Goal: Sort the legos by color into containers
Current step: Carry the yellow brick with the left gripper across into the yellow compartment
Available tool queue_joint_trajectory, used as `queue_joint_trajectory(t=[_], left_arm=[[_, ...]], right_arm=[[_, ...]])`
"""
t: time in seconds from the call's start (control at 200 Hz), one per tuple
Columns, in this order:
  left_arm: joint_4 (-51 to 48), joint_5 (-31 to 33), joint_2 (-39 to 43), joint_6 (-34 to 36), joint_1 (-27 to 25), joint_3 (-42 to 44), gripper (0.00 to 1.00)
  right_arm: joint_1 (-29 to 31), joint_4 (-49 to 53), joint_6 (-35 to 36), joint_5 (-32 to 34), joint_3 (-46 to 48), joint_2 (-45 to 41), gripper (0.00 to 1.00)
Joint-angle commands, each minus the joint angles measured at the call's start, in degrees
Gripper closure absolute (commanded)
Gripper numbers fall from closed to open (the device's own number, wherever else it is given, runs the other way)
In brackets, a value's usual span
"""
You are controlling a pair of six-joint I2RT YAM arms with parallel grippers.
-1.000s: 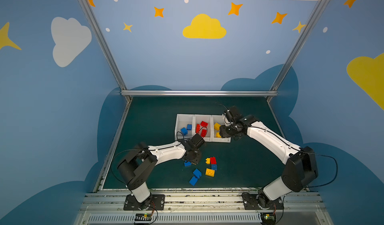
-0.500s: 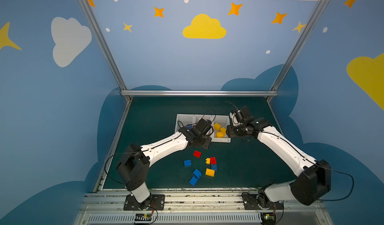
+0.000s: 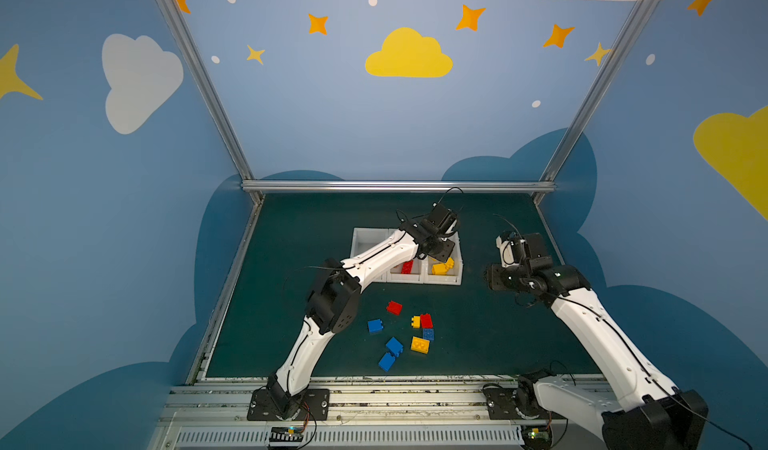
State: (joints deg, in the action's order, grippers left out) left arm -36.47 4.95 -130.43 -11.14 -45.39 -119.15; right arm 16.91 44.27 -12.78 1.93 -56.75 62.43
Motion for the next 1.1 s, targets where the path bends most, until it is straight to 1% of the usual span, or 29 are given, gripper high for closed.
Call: queue_joint_trajectory(t=[0.0,0.08,0.235,0.355,0.551,0.731,0.826,0.946,1.091], left_arm=[[-4.7,0.4,-2.8,1.4,0.5,-4.4,0.68],[-5.5,0.3,-4.5,1.3,0.7,-6.7,0.67],[-5.1,1.4,-5.2,1.1,0.7,-7.8,0.54],[-5.3,2.0,-4.8,1.2,0.7,-7.6,0.47],[-3.3,2.2,-1.8,0.9,1.0,-3.5,0.45],[0.7,2.2,2.5,-0.1,1.7,2.9,0.44],[2.3,2.0,4.6,-0.6,2.2,5.8,0.44],[4.1,1.6,8.0,-1.3,3.0,9.5,0.44],[7.6,1.0,13.3,-2.1,4.1,15.0,0.44]], right_arm=[[-0.6,0.6,0.6,-1.3,0.6,-1.5,0.45],[-0.8,0.7,0.6,-1.6,0.6,-1.4,0.45],[-1.1,0.9,0.8,-1.9,0.4,-1.2,0.44],[-1.2,1.1,0.7,-1.9,0.2,-1.2,0.44],[-1.1,-1.1,-0.8,-2.3,1.7,-2.2,0.44],[-1.2,-8.5,0.0,-2.9,7.0,-7.2,0.44],[-1.1,-9.7,-0.8,-2.8,8.2,-8.9,0.43],[-1.0,-9.0,-1.0,-4.2,7.9,-7.9,0.43],[-0.7,-8.6,-0.9,-7.5,7.1,-5.6,0.43]])
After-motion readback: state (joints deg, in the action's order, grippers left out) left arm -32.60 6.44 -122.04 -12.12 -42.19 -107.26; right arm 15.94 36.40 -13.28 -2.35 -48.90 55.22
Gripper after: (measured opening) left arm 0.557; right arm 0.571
